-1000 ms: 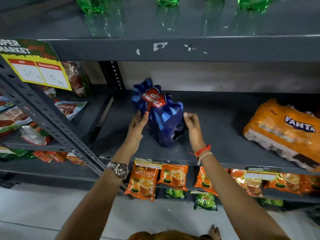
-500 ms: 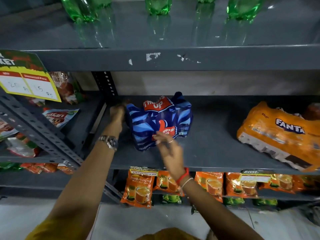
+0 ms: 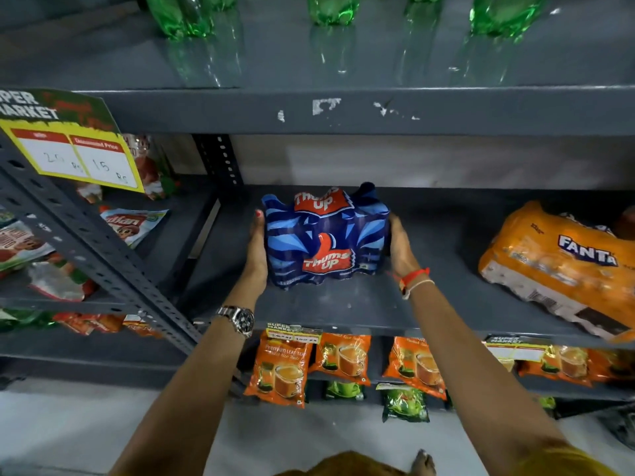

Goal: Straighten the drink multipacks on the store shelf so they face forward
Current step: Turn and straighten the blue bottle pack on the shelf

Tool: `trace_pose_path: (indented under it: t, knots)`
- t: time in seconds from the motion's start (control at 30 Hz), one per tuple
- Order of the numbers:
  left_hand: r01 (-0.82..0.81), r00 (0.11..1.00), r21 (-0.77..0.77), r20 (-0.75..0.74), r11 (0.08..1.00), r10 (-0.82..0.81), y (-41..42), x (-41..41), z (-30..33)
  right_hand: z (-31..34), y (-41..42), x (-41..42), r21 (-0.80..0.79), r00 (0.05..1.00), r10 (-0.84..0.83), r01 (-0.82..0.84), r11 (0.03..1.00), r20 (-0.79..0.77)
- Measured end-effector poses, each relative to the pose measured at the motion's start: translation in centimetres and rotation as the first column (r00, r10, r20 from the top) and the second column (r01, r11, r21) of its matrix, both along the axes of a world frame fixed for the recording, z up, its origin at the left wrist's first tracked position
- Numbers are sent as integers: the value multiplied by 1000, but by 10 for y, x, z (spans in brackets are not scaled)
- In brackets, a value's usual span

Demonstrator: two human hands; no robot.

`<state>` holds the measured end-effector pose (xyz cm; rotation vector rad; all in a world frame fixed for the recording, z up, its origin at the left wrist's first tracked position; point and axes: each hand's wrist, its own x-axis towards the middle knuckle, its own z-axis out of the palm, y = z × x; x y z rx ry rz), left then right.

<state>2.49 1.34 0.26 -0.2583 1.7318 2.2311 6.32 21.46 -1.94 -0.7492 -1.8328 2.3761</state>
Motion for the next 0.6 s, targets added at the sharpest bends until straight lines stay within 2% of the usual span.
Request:
trace_pose_path:
  t: [0.2, 0.33, 0.6]
  knots:
    - [18, 1000, 17, 21, 1000, -19, -3, -6, -1, -9, -14, 29, 66, 999, 26, -24, 998, -31]
    - [13, 1000, 4, 16, 1000, -13, -10, -1, -8, -10, -18, 37, 129, 1000, 10, -13, 991, 29]
    - [-56, 998, -42, -40, 998, 54, -21, 15, -14, -17, -26, 47, 134, 1000, -13, 11, 991, 17]
